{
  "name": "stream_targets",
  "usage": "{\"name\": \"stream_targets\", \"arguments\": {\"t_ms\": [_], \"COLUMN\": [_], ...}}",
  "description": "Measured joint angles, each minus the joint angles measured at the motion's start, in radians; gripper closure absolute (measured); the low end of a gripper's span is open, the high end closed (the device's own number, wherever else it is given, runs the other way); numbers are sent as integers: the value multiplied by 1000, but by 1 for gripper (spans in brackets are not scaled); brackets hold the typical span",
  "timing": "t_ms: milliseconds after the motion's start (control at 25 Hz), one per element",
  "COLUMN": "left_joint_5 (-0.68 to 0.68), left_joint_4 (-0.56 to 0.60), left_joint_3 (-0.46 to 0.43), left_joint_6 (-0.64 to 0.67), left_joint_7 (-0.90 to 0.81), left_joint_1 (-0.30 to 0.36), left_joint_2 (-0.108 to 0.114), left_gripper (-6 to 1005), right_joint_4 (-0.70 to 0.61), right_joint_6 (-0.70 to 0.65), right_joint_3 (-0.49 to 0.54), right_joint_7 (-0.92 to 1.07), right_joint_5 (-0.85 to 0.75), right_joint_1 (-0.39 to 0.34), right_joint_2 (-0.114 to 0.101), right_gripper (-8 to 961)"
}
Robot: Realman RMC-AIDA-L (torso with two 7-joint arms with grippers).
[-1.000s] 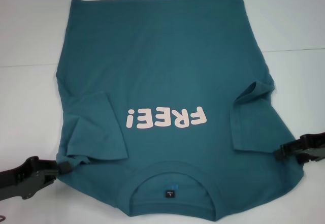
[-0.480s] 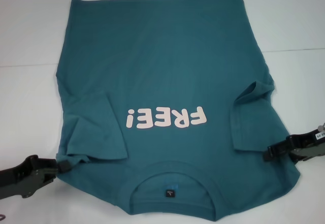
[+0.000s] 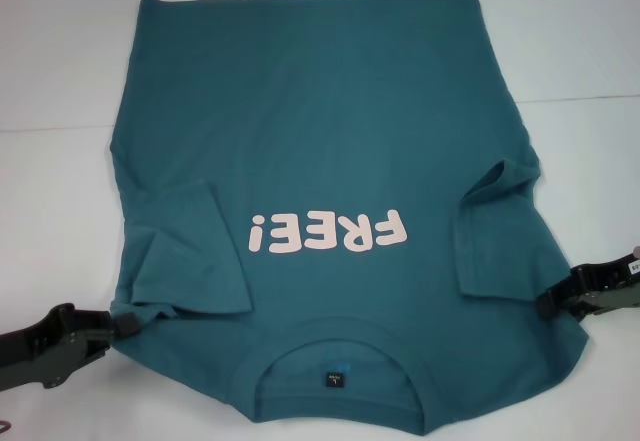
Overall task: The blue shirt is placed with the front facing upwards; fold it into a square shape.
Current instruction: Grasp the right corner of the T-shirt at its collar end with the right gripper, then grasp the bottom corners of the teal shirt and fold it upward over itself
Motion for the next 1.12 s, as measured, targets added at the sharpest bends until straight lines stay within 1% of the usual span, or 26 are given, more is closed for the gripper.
{"name": "stream_targets", "arguments": {"t_ms": [200,440,640,800,920,1120], "left_joint_5": [0,11,17,38,85,137], "left_joint_4": [0,1,8,25,62,104], "left_joint_3": [3,6,6,14,43,59], "left_joint_6": [0,13,27,59,108,175], "left_joint_7": [-2,3,5,7,17,34], "left_joint_1": [0,0,3,6,12,30], "left_joint_2": [0,2,6,8,8,7], "left_gripper": [962,962,962,962,962,963], "right_joint_4": [0,0,-39,-95,-141,-169], "right_joint_6": [-6,-18,-60,-122,-181,-239], "right_joint_3": [-3,-15,-25,-27,-28,-28], "right_joint_7": [-2,-5,-6,-6,-14,-36], "right_joint_5": [0,-1,0,0,-8,-44], "right_joint_1": [-1,-5,-17,-38,-61,-89], "right_joint_2": [-3,-13,-18,-20,-23,-25], "right_gripper": [562,795,937,937,937,937]}}
